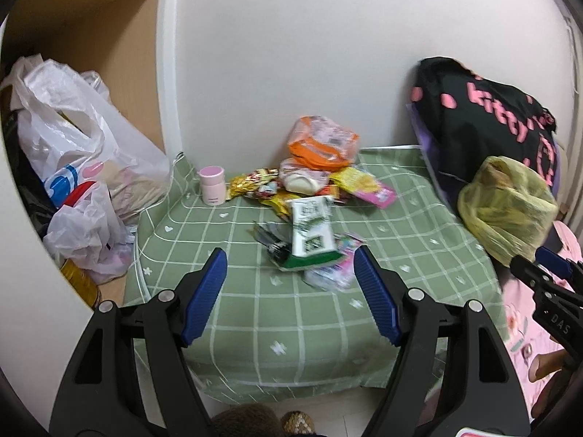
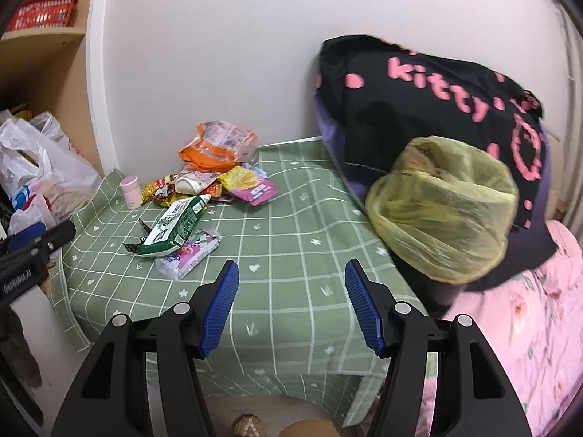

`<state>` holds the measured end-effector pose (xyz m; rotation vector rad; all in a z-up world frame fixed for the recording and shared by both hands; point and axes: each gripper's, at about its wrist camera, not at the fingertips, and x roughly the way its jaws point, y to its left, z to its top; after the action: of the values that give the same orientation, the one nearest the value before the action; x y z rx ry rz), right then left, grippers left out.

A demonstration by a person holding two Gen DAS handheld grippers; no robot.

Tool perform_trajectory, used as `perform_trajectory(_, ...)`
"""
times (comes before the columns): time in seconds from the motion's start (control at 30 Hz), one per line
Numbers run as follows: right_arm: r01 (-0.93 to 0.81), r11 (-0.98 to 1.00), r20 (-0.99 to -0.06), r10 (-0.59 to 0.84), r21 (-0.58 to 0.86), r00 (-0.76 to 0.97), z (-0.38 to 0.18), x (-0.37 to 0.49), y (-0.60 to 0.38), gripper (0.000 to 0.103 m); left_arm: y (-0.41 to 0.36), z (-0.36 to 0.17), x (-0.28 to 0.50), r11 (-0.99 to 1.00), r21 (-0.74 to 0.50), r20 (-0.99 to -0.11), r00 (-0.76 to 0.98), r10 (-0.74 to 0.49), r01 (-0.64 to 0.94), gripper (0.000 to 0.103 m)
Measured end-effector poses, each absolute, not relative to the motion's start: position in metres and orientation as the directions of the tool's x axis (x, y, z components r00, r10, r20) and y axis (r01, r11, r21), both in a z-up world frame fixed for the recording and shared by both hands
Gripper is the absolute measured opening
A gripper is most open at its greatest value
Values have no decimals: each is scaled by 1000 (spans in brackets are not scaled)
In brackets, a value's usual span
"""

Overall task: Collect trash
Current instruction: 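Lower the left gripper onto the white milk carton and close on it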

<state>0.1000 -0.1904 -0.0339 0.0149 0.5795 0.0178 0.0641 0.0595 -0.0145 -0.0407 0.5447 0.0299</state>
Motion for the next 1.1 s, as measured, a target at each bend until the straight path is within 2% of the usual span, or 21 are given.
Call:
perform_trajectory(0.1, -87, 996, -605, 88, 31, 792, -48, 138, -176, 57, 84, -21, 94, 996, -74, -548, 836, 5, -54, 69)
perform_trajectory(0.2, -113, 994, -620, 80, -13, 780, -58, 169, -158, 57, 106, -30, 118, 992, -124, -579, 814, -41, -38, 74)
perform_trajectory(0.23, -121, 993, -621, 94, -2, 778, -61, 182, -152, 57, 113, -33, 124, 991, -130, -588, 808, -49, -34, 76)
perform_trajectory(0.4, -213, 968, -671, 245, 131, 700, -86, 235, -123, 57, 155, -58, 153, 973, -202, -665, 745, -53, -111, 76)
perform_trajectory(0.6, -251, 951, -730, 300, 179, 614, -134, 298, -91, 49, 170, -74, 166, 966, -238, -695, 712, -98, -100, 76)
perform_trajectory(0.7, -295, 939, -749, 321, 175, 580, -152, 317, -77, 42, 165, -81, 176, 969, -236, -711, 694, -118, -77, 76)
perform_trajectory(0.77, -319, 939, -747, 306, 132, 590, -154, 321, -72, 19, 156, -83, 190, 975, -215, -718, 685, -120, -54, 76)
perform_trajectory(0.83, -338, 935, -755, 297, 107, 584, -153, 324, -70, 8, 144, -84, 210, 976, -215, -723, 675, -146, -20, 76)
perform_trajectory(0.97, -298, 950, -778, 255, 92, 574, -147, 333, -91, 6, 121, -83, 244, 968, -244, -720, 658, -222, 59, 71)
perform_trajectory(1.1, -195, 979, -781, 169, 61, 601, -131, 336, -128, 6, 91, -81, 289, 945, -309, -738, 598, -312, 111, 70)
